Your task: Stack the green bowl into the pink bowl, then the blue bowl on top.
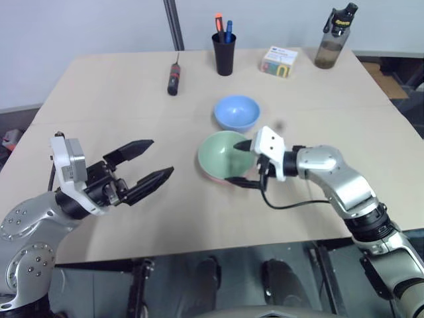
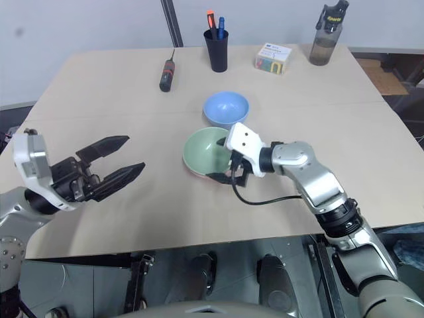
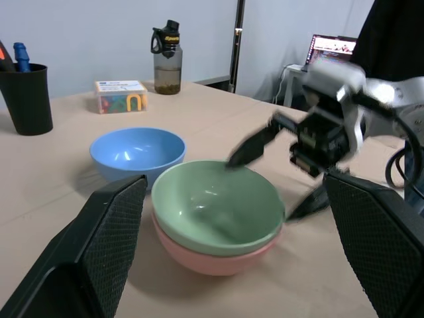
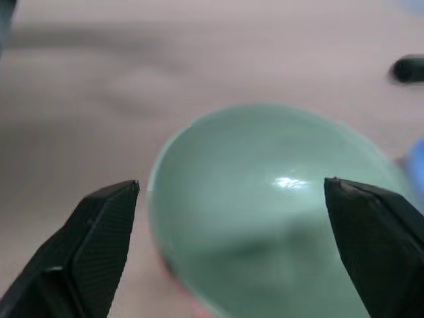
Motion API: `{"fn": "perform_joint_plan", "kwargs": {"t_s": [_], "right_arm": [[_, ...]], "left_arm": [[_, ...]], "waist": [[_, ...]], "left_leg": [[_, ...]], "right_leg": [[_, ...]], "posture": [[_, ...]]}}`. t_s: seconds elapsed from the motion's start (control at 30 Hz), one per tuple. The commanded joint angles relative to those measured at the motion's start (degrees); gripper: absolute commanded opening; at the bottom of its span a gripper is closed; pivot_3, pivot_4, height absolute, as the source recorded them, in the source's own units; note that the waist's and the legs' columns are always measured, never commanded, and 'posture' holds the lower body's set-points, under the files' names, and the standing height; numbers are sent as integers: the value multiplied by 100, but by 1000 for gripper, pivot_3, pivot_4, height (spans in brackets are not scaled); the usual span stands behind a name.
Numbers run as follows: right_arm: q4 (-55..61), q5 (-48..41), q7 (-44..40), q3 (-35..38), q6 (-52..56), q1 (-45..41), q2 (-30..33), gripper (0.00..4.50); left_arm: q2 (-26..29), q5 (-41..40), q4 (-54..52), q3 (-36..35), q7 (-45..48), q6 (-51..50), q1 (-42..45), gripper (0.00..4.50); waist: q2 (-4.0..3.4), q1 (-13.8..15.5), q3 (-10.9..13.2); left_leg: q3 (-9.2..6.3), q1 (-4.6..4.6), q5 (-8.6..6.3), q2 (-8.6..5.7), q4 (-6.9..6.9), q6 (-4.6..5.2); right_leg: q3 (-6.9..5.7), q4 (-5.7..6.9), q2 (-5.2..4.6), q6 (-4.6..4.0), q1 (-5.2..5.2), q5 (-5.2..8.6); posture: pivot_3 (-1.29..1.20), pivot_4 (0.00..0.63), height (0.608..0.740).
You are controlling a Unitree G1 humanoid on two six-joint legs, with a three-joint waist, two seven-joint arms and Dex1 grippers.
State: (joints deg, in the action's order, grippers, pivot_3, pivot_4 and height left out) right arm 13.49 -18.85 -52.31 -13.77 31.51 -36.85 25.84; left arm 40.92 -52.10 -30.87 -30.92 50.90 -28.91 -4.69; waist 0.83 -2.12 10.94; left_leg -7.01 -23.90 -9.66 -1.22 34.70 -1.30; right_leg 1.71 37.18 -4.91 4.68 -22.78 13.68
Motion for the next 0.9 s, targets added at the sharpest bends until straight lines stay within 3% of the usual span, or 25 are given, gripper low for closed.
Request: {"fn": "perform_joint_plan", "kwargs": {"t_s": [0.03, 0.2, 0.43, 0.57, 0.83, 0.9], "right_arm": [[-194, -121, -357, 512, -522, -454, 302, 4476], [-2976, 1468, -419, -53, -2967, -1496, 653, 4476], [-6537, 2781, 143, -640, -5571, -2861, 74, 4476], [-7629, 2902, 382, -534, -6102, -3267, -447, 4476], [-8585, 3589, 992, -690, -6480, -3630, -982, 4476], [-8709, 3745, 1169, -706, -6435, -3677, -1031, 3958]], "left_arm": [[-29, -180, -241, -145, -169, 94, 14, 4500], [-86, -191, -317, -110, -425, 131, 42, 4500], [-266, -339, -682, -375, -852, 211, -220, 4500], [-481, -390, -893, -604, -1163, 299, -537, 4500], [-1045, -291, -1334, -682, -1861, 532, -1290, 4500], [-1036, -296, -1388, -688, -1943, 569, -1336, 4500]], "waist": [[0, -5, 0], [1, -29, 0], [2, -76, 3], [0, -90, 5], [-1, -123, 6], [-2, -122, 6]], "left_leg": [[1, 0, 0, 0, 0, 0], [6, 6, 0, 2, -1, 0], [21, 4, 2, 2, -38, -2], [29, -3, 2, 3, -56, -4], [37, 4, 2, 1, -50, -5], [33, 9, 4, 3, -49, -8]], "right_leg": [[0, -4, 0, 1, 1, 0], [0, -10, 1, 4, 6, 2], [14, -26, 1, 9, -14, -11], [26, -30, 2, 16, -29, -16], [41, -22, 6, 15, -27, -17], [41, -13, 11, -9, -27, -7]], "posture": [[0, 150, 740], [0, 150, 740], [0, 150, 740], [0, 150, 740], [0, 150, 740], [0, 150, 740]]}}
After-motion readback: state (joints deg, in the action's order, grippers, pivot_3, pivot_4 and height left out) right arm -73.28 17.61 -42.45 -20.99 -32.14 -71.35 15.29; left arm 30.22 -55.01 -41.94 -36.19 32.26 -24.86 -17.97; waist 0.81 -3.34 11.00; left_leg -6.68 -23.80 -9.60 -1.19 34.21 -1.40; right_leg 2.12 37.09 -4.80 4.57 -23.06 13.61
